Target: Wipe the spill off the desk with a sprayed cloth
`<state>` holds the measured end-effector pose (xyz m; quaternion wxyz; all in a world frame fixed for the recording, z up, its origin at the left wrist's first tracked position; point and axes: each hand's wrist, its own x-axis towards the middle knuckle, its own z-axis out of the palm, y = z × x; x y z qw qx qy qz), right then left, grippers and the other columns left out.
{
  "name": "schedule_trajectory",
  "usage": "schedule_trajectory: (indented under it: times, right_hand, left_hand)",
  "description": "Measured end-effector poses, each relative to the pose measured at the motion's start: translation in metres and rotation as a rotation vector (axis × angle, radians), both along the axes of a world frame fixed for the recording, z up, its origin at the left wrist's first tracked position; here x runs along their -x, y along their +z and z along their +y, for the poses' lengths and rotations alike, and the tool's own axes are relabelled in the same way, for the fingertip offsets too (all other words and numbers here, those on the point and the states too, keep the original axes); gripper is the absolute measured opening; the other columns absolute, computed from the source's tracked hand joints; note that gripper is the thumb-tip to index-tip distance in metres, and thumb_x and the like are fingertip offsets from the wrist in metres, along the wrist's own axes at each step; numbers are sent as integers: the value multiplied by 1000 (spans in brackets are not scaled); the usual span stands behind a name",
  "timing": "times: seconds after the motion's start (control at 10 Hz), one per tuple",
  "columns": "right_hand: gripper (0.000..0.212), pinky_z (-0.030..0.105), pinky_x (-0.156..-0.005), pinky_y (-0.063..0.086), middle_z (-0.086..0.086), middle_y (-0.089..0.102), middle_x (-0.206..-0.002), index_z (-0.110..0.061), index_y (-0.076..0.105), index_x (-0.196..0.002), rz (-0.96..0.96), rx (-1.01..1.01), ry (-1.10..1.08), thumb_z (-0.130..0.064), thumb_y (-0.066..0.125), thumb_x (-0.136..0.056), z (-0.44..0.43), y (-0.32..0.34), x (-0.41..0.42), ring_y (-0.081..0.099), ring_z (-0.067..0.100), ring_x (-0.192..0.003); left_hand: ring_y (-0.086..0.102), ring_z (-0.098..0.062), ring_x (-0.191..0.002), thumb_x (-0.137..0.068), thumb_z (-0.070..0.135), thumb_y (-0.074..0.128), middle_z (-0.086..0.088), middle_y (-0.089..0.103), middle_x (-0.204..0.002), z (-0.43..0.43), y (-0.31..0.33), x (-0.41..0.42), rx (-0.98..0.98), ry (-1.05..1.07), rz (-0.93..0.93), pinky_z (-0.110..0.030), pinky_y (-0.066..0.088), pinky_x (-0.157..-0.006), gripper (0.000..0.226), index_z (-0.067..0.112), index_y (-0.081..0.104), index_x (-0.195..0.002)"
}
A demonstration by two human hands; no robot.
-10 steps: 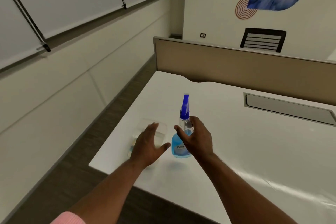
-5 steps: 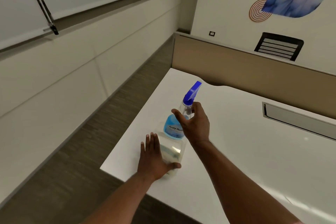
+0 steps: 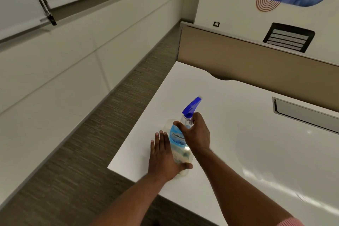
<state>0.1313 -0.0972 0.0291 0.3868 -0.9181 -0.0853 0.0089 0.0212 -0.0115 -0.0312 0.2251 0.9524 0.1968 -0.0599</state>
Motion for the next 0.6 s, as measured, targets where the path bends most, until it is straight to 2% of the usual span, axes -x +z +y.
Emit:
schedule_trajectory:
  times: [0.3,0.4,0.5,0.6]
  right_hand:
    - [64,34,-83,56,-7,64,-118,-28,49,-121,40,59,40,-66,76,-77,4,-3,3,62,15,-102]
    - [71,34,-90,53,-6,63,-128,-26,49,-129,40,77,61,-66,76,-77,-1,-3,3,60,15,-110]
    - [85,35,-102,48,-4,54,-144,-26,44,-142,27,101,102,-70,74,-76,-14,4,6,54,17,-125]
    - [91,39,-111,43,-4,46,-154,-26,38,-150,0,149,136,-74,68,-79,-21,12,11,47,20,-136]
  left_hand:
    - [-18,-27,-155,-51,105,35,-9,-15,-170,0,6,1,-31,3,33,-43,-16,-119,150,15,-19,-159]
    - [-18,-27,-155,-52,105,36,-10,-15,-170,-2,9,0,-40,9,36,-43,-16,-119,151,13,-19,-159]
    - [-18,-27,-155,-55,105,38,-10,-15,-170,-6,14,1,-37,14,31,-43,-14,-120,150,13,-19,-159]
    - [-17,-27,-156,-56,105,35,-10,-14,-170,-12,16,1,-57,12,1,-41,-14,-119,148,13,-18,-159]
